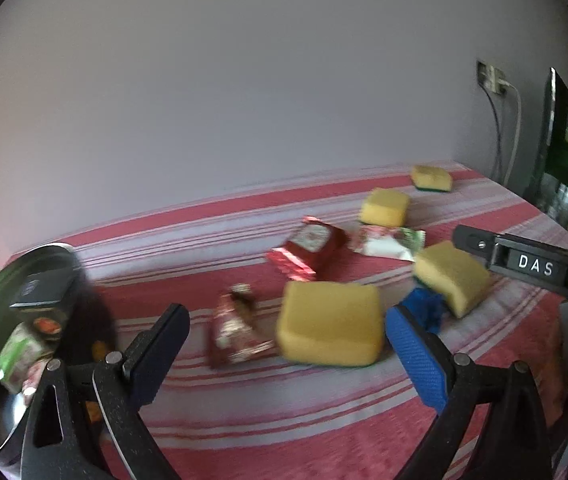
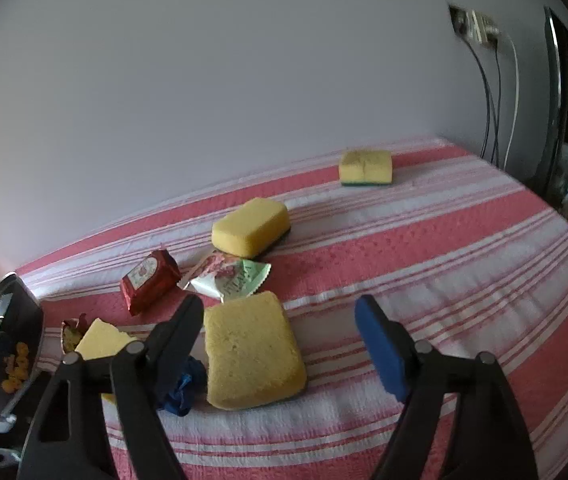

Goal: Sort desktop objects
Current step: 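Withdraw both tools from the tin toward the yellow sponges, then grasp a large yellow sponge with the left tool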

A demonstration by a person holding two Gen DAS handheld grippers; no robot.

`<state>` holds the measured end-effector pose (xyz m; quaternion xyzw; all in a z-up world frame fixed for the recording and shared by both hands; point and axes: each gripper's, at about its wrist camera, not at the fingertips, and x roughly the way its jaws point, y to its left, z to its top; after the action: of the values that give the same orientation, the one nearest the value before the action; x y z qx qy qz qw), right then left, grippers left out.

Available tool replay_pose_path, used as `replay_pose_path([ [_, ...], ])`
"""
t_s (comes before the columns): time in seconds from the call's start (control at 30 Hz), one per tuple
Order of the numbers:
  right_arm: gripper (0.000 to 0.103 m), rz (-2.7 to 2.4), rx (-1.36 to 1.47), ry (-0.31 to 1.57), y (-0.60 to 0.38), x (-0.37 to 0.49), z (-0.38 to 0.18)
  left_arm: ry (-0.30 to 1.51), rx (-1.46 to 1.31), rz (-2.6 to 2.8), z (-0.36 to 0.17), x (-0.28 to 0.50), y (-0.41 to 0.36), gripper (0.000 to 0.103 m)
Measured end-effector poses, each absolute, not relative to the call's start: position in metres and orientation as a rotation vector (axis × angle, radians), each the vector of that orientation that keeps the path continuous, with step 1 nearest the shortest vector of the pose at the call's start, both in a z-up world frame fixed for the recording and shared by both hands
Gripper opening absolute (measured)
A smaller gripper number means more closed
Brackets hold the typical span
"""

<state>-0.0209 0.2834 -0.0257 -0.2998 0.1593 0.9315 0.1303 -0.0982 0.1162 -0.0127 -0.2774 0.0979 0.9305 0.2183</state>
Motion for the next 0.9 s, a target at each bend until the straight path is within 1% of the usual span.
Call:
replay_pose_path([
  [0.17,0.08,2.704,-0.851,0.45,0.283,-0.017,-0.023,0.312,-0.878,2.494,-0.023,-0.116,0.142,0.1],
  [0.23,0.08,2.701,-0.837,0.445,0.283,-0.016,-0.022,0.301,-0.976,2.451,-0.031,-0.128,0.147,0.1],
  [0.33,0.08,2.704,-0.836,0.462,0.285,-0.016,-0.022,0.241,-1.028,2.437,-0.034,-0.14,0.145,0.1],
  [0.43,0.08,2.706,-0.84,0.487,0.288,-0.016,-0.022,0.274,-1.078,2.423,-0.039,-0.149,0.149,0.1],
  [0.5,0.08,2.704,-0.838,0.499,0.289,-0.016,-0.022,0.248,-1.182,2.345,-0.051,-0.155,0.149,0.1],
  [0.57,0.08,2.701,-0.84,0.521,0.292,-0.016,-0.023,0.203,-1.175,2.348,-0.048,-0.155,0.143,0.1],
  [0.63,0.08,2.701,-0.846,0.551,0.294,-0.015,-0.024,0.197,-1.173,2.35,-0.048,-0.154,0.143,0.099],
  [0.7,0.08,2.696,-0.854,0.558,0.296,-0.016,-0.026,0.207,-1.169,2.362,-0.047,-0.153,0.143,0.093],
  [0.73,0.08,2.693,-0.856,0.556,0.296,-0.016,-0.026,0.204,-1.158,2.366,-0.045,-0.151,0.143,0.081],
  [0.77,0.08,2.691,-0.855,0.554,0.296,-0.016,-0.026,0.195,-1.144,2.364,-0.044,-0.149,0.142,0.071],
  [0.83,0.08,2.688,-0.848,0.559,0.296,-0.014,-0.026,0.161,-1.125,2.345,-0.042,-0.148,0.138,0.071],
  [0.9,0.08,2.683,-0.846,0.578,0.299,-0.013,-0.027,0.09,-1.069,2.374,-0.034,-0.144,0.125,0.071],
])
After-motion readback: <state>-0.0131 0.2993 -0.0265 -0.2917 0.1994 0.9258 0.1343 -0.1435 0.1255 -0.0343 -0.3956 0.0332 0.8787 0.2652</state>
